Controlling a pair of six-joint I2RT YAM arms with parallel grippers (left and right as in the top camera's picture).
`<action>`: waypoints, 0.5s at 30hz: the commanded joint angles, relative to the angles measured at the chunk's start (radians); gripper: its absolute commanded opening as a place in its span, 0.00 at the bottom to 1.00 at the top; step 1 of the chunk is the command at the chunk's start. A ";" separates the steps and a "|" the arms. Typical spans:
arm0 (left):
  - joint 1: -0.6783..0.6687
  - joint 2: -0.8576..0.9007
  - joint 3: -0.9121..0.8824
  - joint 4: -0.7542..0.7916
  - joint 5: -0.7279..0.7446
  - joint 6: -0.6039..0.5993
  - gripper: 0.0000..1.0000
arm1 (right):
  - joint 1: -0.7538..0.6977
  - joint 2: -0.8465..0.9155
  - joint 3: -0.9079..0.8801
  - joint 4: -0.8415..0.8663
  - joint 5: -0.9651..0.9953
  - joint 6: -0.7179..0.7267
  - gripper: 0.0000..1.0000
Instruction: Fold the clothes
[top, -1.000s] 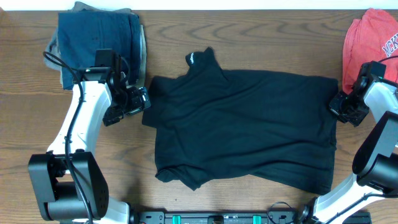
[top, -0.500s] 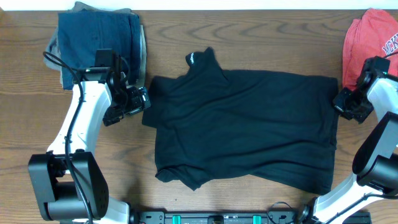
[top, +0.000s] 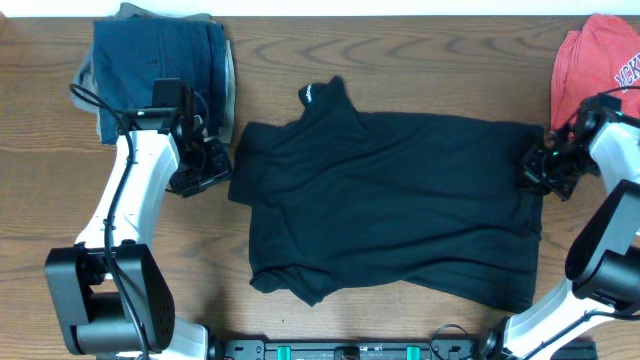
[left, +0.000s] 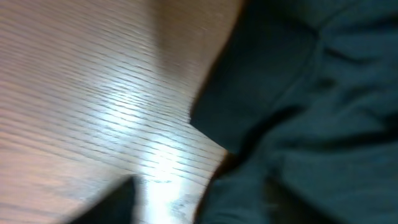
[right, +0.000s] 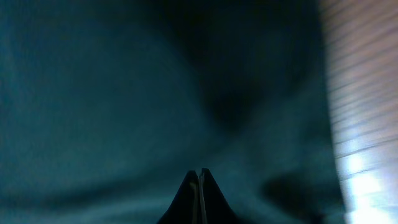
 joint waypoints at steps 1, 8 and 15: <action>-0.010 0.004 -0.008 -0.004 0.129 0.038 0.06 | 0.062 0.015 0.013 -0.050 -0.128 -0.103 0.01; -0.123 0.004 -0.045 0.039 0.146 0.050 0.06 | 0.174 0.015 0.007 -0.057 -0.042 -0.069 0.04; -0.283 0.034 -0.069 0.193 0.146 0.049 0.06 | 0.245 0.015 0.002 -0.011 0.016 0.028 0.10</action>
